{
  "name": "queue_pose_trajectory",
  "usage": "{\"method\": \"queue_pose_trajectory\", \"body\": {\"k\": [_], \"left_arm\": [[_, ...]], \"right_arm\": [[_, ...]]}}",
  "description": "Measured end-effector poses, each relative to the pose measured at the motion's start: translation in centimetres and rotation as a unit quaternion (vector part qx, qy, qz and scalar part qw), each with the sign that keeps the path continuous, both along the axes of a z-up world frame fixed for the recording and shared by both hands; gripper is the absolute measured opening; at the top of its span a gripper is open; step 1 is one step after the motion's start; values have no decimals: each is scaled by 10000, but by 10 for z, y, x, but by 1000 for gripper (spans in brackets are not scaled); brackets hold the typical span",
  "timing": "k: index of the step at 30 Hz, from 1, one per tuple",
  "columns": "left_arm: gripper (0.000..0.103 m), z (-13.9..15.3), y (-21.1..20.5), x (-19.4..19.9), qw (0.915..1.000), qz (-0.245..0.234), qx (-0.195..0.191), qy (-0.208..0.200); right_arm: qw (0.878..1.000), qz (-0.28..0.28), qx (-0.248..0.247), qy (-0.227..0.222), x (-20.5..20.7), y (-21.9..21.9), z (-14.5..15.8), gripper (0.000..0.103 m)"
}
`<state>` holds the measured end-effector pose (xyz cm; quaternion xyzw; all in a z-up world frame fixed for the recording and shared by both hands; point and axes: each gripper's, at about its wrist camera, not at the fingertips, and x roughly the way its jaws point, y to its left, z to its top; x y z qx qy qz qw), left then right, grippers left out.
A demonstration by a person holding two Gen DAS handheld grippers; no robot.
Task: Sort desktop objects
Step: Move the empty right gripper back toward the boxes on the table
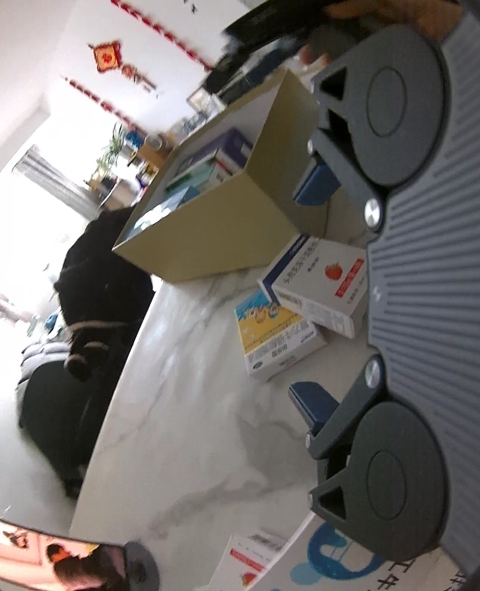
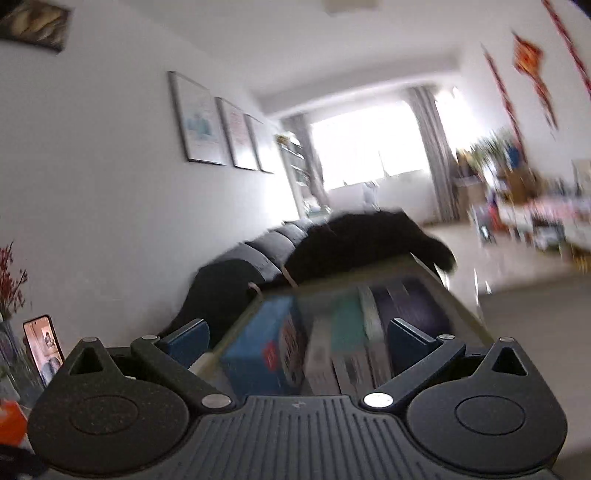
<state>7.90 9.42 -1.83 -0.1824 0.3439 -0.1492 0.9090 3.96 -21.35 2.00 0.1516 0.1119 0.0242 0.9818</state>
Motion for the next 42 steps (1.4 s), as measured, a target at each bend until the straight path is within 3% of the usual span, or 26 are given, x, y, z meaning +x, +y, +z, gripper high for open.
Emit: {"method": "queue_pose_trajectory", "body": {"k": [5,10,13,16,20,23,28,32,35,40,42], "left_arm": [[103,-1,-12,-9,9989,198,341,-250],[103,-1,-27,-10,9958,219,879,-145],[103,-4,-35,-12,9942,158,1046,-192],[103,-6,-38,-13,9928,192,1174,-111],[103,-9,-37,-11,9915,179,1289,66],[103,-9,-32,-13,9914,162,1290,172],[103,-15,-23,-14,9907,226,1301,336],[103,-18,-25,-13,9880,278,1495,263],[103,-17,-42,-17,9813,5,1927,-34],[103,-17,-76,-21,9609,-534,2671,-507],[103,-18,-82,-20,9576,-614,2760,-561]], "right_arm": [[9984,-472,238,-211,-36,-3,-20,103],[9906,-265,1337,113,-52,-17,-35,103],[9856,-202,1678,91,-64,-24,-44,103],[9882,-383,1483,63,-76,-26,-49,103],[9895,-548,1273,413,-75,-32,-61,103],[9867,-505,1436,575,-68,-39,-70,103],[9877,-451,1449,384,-65,-43,-83,103],[9795,-414,1788,828,-52,-47,-93,103],[9798,-364,1755,885,-49,-43,-93,103],[9796,-375,1702,997,-43,-42,-92,103],[9795,-378,1721,979,-43,-42,-93,103]]}}
